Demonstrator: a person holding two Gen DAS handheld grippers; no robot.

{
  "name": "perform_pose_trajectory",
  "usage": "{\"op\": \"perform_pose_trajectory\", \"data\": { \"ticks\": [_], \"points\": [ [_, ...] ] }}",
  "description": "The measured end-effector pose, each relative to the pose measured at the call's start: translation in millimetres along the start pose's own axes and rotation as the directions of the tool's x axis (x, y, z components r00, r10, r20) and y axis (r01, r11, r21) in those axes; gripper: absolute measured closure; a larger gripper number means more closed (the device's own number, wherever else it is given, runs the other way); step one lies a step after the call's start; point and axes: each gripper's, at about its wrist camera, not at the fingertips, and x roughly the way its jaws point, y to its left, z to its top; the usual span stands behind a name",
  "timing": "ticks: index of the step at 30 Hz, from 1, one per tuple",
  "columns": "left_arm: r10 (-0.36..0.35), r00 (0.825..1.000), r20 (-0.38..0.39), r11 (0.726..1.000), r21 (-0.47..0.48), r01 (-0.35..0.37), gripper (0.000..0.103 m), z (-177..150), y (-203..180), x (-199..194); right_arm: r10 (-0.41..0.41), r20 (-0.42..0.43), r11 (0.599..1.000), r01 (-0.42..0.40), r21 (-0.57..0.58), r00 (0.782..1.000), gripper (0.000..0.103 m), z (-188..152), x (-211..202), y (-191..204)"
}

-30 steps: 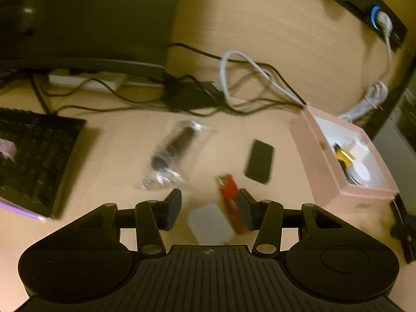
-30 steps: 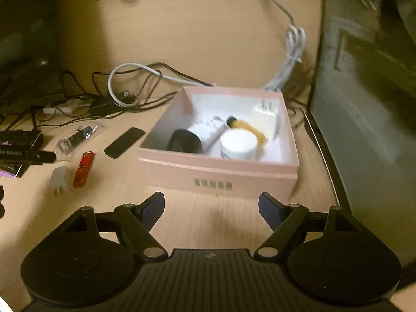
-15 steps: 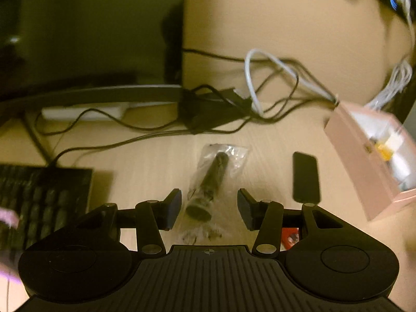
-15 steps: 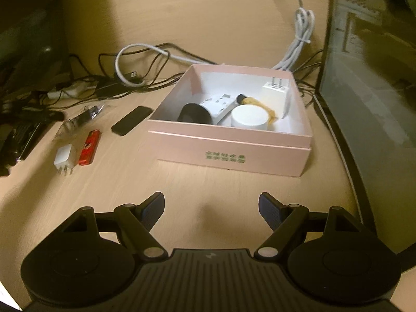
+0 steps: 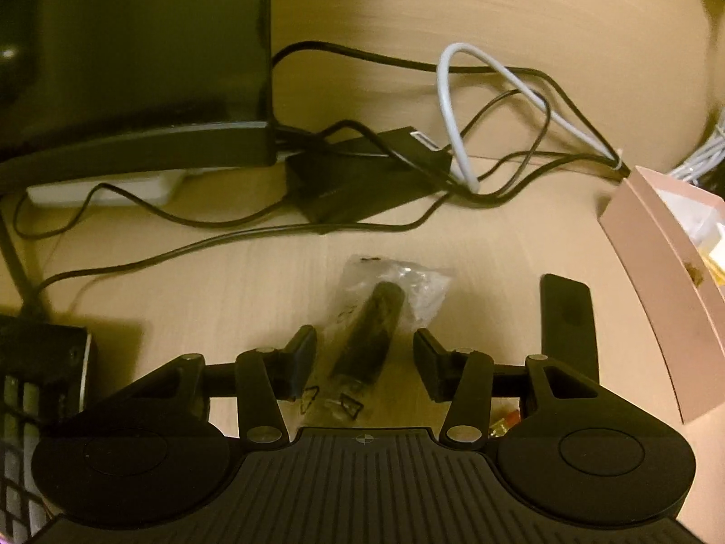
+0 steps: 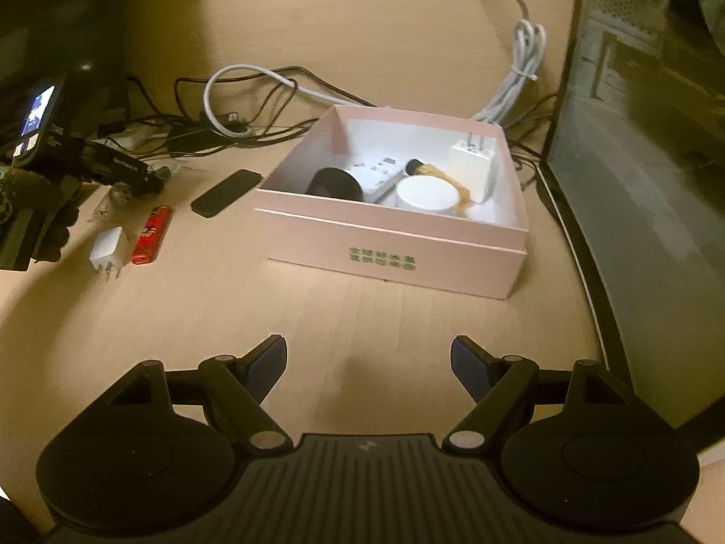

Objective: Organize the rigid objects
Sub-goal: 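Grasp the bagged black tool with the left gripper, then grasp the white plug with the right gripper while the left holds the bagged tool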

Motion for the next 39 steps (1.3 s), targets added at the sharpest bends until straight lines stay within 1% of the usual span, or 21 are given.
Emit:
{"op": "perform_pose_trajectory", "data": {
  "ticks": [3, 6, 8, 10, 11, 12, 13, 15, 17, 18, 20, 23, 26, 27, 31, 34, 35, 36, 37, 39],
  "points": [
    [0.032, 0.999, -0.015, 0.998, 0.046, -0.031, 0.056, -1, -5, 0, -0.012, -0.005, 1.000, 0.012, 0.016, 1.000, 0.023, -1, 1, -4],
    [0.050, 0.998, -0.029, 0.999, 0.014, -0.049, 0.056, -1, -4, -1, -0.011, -0.002, 1.000, 0.011, 0.018, 1.000, 0.023, -1, 1, -3],
    [0.059, 0.998, -0.033, 0.998, 0.013, -0.059, 0.057, 0, -6, -1, -0.006, 0.003, 1.000, 0.006, 0.011, 1.000, 0.023, 0, 0, -1],
    [0.057, 0.998, -0.025, 0.998, 0.012, -0.056, 0.063, 0, -5, 0, 0.000, 0.010, 1.000, 0.000, 0.003, 1.000, 0.023, 1, -1, 2],
    [0.053, 0.998, -0.017, 0.999, 0.012, -0.053, 0.072, -1, -5, 0, 0.001, 0.015, 1.000, -0.001, -0.001, 1.000, 0.023, 0, -2, 3],
    [0.044, 0.999, -0.011, 0.999, -0.001, -0.044, 0.077, -2, -3, -2, 0.002, 0.018, 1.000, -0.002, -0.004, 1.000, 0.023, 0, -3, 4],
    [0.039, 0.999, -0.009, 0.999, -0.021, -0.039, 0.079, -3, 0, -3, 0.004, 0.021, 1.000, -0.003, -0.005, 1.000, 0.023, 0, -4, 5],
    [0.025, 1.000, -0.010, 0.997, -0.078, -0.026, 0.080, -6, 6, -9, 0.006, 0.022, 1.000, -0.006, -0.005, 1.000, 0.023, 0, -5, 5],
    [0.018, 1.000, 0.001, 0.994, -0.108, -0.018, 0.080, -10, 10, -20, 0.010, 0.026, 1.000, -0.010, -0.008, 1.000, 0.023, 2, -4, 6],
    [0.015, 1.000, 0.012, 0.992, -0.124, -0.013, 0.080, -14, 12, -28, 0.016, 0.028, 1.000, -0.016, -0.011, 0.999, 0.023, 3, -4, 8],
    [-0.014, 0.999, 0.043, 0.987, -0.162, 0.020, 0.080, -23, 16, -48, 0.032, 0.030, 0.999, -0.032, -0.022, 0.999, 0.023, 6, -1, 12],
    [-0.035, 0.995, 0.089, 0.970, -0.236, 0.055, 0.080, -41, 20, -84, 0.069, 0.028, 0.996, -0.068, -0.051, 0.997, 0.023, 13, 5, 25],
    [-0.017, 0.993, 0.113, 0.948, -0.314, 0.052, 0.080, -60, 23, -116, 0.120, 0.030, 0.989, -0.117, -0.086, 0.992, 0.023, 23, 13, 44],
    [-0.007, 0.994, 0.112, 0.945, -0.325, 0.043, 0.080, -67, 23, -125, 0.147, 0.030, 0.985, -0.144, -0.095, 0.989, 0.023, 28, 16, 52],
    [0.030, 0.996, 0.082, 0.941, -0.339, -0.001, 0.080, -90, 22, -148, 0.248, 0.013, 0.961, -0.245, -0.128, 0.969, 0.023, 47, 30, 85],
    [0.075, 0.996, 0.054, 0.946, -0.321, -0.053, 0.080, -103, 20, -161, 0.295, 0.000, 0.941, -0.291, -0.170, 0.955, 0.023, 58, 42, 112],
    [0.081, 0.995, 0.051, 0.944, -0.324, -0.060, 0.080, -106, 21, -165, 0.311, -0.002, 0.933, -0.306, -0.188, 0.950, 0.023, 61, 45, 123],
    [0.082, 0.995, 0.047, 0.941, -0.333, -0.062, 0.080, -109, 23, -168, 0.331, -0.002, 0.922, -0.324, -0.211, 0.944, 0.024, 64, 48, 134],
    [0.083, 0.996, 0.043, 0.937, -0.345, -0.064, 0.080, -112, 26, -171, 0.352, 0.003, 0.910, -0.341, -0.237, 0.936, 0.028, 66, 50, 145],
    [0.102, 0.994, 0.031, 0.930, -0.357, -0.084, 0.080, -117, 29, -175, 0.380, -0.006, 0.888, -0.367, -0.277, 0.925, 0.038, 70, 58, 166]
  ]
}}
